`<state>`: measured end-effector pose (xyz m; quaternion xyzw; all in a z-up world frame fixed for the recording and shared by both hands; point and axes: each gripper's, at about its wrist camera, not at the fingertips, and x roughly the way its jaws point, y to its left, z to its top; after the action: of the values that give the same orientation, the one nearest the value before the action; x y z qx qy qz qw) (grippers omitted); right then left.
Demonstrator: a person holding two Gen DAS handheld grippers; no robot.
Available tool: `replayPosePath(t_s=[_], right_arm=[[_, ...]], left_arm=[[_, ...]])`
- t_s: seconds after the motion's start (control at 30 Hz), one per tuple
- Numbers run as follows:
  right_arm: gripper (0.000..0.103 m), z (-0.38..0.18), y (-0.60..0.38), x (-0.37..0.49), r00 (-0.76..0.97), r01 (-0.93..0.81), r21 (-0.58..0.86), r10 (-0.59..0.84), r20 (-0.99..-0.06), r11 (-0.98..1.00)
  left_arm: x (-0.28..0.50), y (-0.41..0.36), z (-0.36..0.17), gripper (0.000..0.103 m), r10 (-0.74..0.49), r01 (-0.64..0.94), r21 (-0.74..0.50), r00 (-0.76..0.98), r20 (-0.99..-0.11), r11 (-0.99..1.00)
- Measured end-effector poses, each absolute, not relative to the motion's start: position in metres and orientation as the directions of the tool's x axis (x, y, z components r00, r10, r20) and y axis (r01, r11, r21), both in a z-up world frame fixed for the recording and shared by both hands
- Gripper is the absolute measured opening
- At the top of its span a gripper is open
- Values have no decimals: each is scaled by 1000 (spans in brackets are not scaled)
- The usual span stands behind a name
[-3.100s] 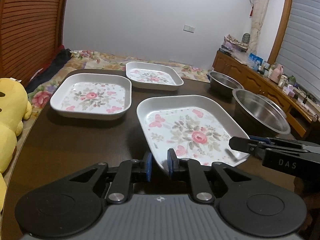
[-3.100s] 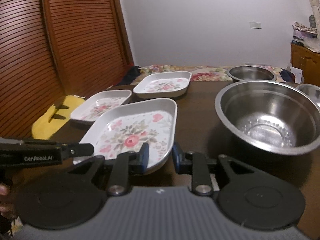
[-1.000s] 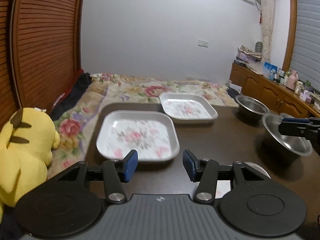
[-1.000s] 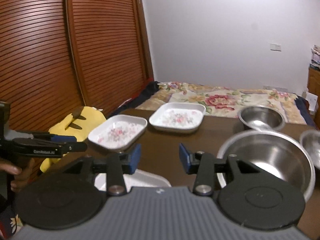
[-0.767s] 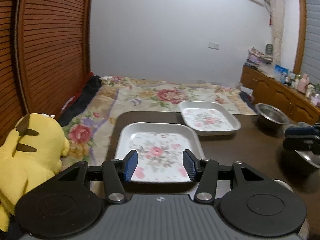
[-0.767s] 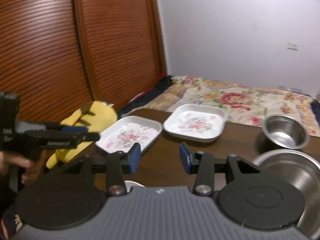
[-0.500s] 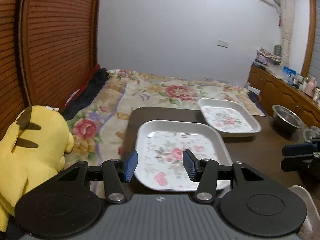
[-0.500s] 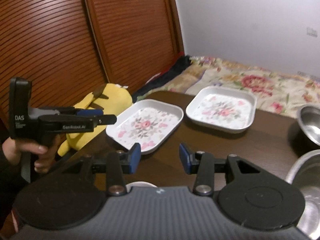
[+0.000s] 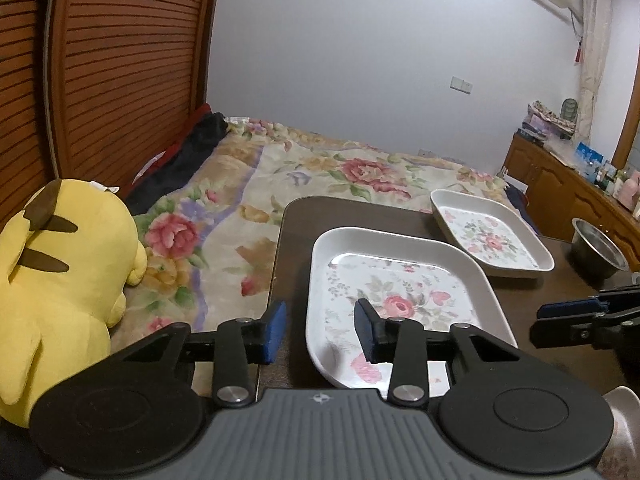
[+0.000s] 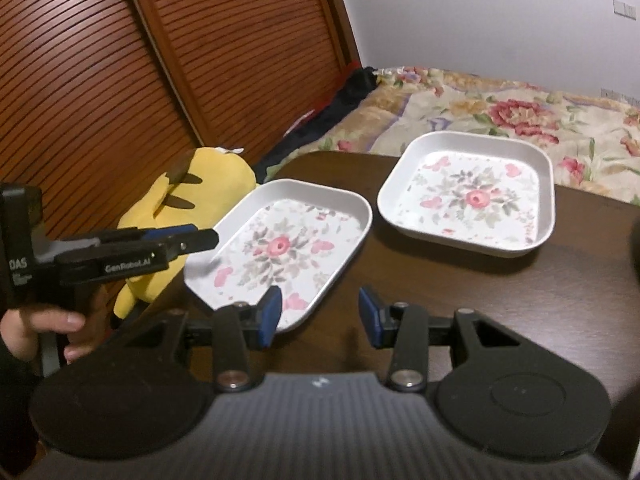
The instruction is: Organize plates and bowls
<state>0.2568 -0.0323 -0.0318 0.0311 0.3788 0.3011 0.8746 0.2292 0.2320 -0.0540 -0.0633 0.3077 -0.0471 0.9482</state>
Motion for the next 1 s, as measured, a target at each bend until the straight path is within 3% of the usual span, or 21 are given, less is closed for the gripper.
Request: replayPosePath(t_s=[0.33,0.57,0.77,1.0], right_arm=[[43,-47,-19,264,508,-483,301,544,-668,822],[29,-53,-12,266,504,-483,298,539,-675,823],[25,-55,-12,268,498,-485,310,550,-670,817],[21,-55,-14,267,485,-490,325,563,-669,809]], left_arm=[[233,235,-62,38,-112,37,-136,795,-596,990],[234,236,-66,27,-109,34,-137,795,-597,990],[233,236,-67,13,-130,49,-151,789,-600,987],[228,232,-64,12,-152,64,-166,784,-602,984]])
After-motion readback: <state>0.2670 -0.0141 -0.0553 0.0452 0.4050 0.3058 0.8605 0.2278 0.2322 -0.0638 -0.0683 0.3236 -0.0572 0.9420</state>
